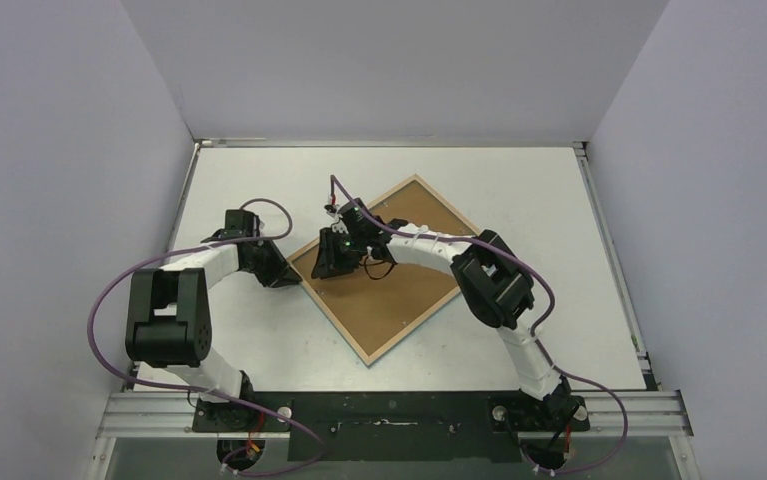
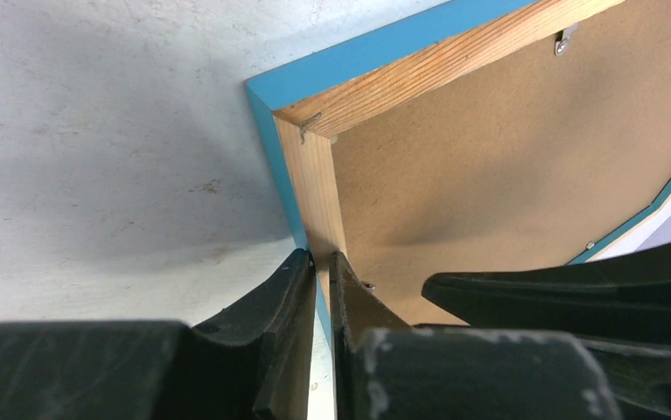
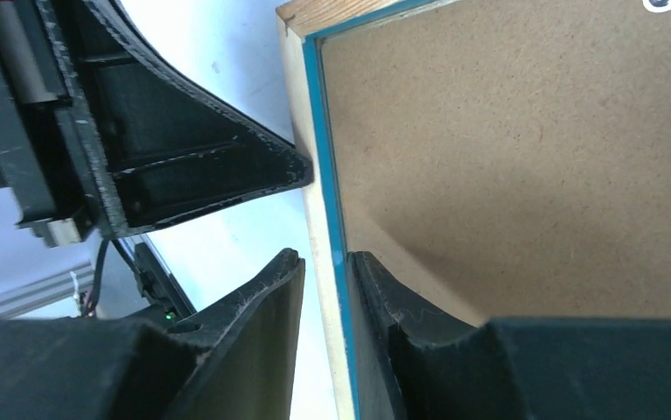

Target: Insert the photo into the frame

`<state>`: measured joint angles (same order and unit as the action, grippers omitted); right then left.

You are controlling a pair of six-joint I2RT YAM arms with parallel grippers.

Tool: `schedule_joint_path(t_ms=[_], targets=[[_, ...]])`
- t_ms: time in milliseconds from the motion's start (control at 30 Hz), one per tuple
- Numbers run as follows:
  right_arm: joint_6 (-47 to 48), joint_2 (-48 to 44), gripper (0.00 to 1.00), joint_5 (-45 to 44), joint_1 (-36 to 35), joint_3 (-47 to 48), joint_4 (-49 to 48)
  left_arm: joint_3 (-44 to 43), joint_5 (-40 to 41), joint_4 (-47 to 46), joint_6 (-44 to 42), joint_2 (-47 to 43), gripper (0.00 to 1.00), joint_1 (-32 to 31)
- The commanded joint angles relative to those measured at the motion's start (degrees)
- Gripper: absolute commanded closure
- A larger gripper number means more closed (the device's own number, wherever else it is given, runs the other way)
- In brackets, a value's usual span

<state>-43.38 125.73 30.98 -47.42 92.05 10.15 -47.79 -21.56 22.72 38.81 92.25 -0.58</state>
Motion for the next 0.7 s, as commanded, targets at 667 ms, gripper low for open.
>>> schedule_joint_path(t_ms=[667], targets=[[7.8,5.5,0.9,2.0,-1.5,-3.4,-1.1,-1.5,0.6,0.5,-1.2,3.8,0.95,0.1]])
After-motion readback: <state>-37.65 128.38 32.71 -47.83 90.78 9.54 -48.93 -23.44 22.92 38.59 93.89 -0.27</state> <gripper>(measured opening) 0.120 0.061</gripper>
